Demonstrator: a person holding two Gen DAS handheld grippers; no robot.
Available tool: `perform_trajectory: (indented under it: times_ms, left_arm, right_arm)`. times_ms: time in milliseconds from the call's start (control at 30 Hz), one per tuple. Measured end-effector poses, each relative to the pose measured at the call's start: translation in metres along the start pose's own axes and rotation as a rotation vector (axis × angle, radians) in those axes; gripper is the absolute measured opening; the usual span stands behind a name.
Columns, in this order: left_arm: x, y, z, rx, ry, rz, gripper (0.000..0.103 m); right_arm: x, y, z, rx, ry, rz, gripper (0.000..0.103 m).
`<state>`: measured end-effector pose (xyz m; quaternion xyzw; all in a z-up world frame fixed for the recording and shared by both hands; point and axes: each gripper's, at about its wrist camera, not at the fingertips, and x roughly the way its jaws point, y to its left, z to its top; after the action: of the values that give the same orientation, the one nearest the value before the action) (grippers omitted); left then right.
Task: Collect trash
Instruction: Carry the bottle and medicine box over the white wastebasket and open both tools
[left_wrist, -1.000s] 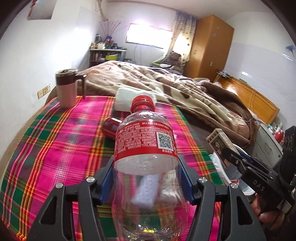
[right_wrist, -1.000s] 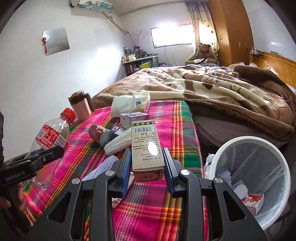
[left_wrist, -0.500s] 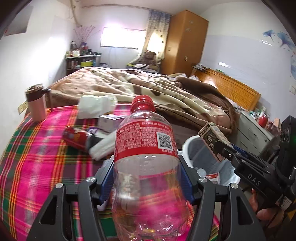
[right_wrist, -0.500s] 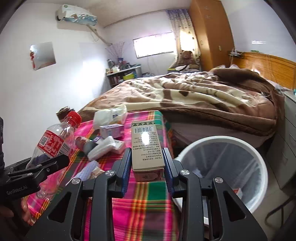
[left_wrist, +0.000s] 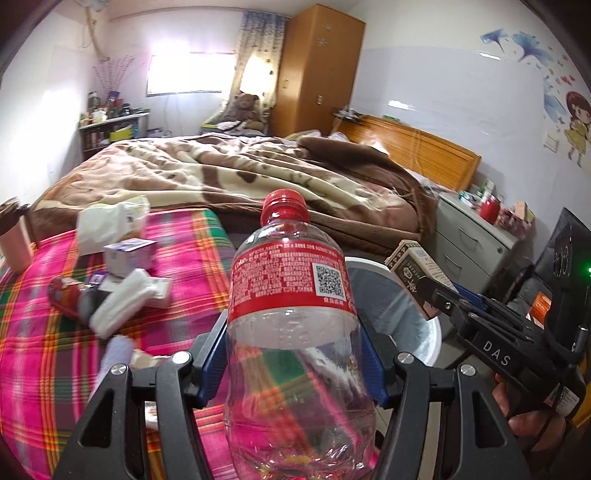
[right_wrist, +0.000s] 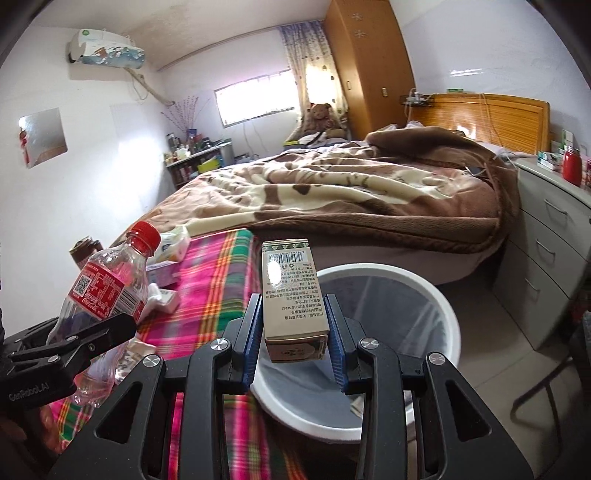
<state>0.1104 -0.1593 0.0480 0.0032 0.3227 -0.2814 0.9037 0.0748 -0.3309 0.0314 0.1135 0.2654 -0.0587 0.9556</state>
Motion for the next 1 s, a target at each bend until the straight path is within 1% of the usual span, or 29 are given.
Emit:
perform_trajectory:
  times_ms: [100, 400, 500, 900, 1000]
  left_arm:
    - [0.012, -0.012, 0.001, 0.011, 0.02, -0.028, 0.064]
    - [0.047, -0.041, 0.002, 0.046, 0.073, -0.068, 0.064]
    - [0.059, -0.047, 0.001, 0.053, 0.102, -0.075, 0.064]
    - [0.088, -0.066, 0.003, 0.081, 0.148, -0.082, 0.064]
    - [0.094, -0.067, 0.003, 0.08, 0.159, -0.087, 0.064]
  right_arm:
    - [0.002, -0.008, -0.003, 0.014, 0.008, -0.029, 0.034]
    - [0.006, -0.027, -0.011, 0.019, 0.05, -0.079, 0.034]
    - [0.009, -0.033, -0.012, 0.025, 0.062, -0.088, 0.034]
    - [0.023, -0.05, -0.014, 0.035, 0.113, -0.125, 0.034]
    - [0.027, -0.052, -0.014, 0.026, 0.121, -0.146, 0.034]
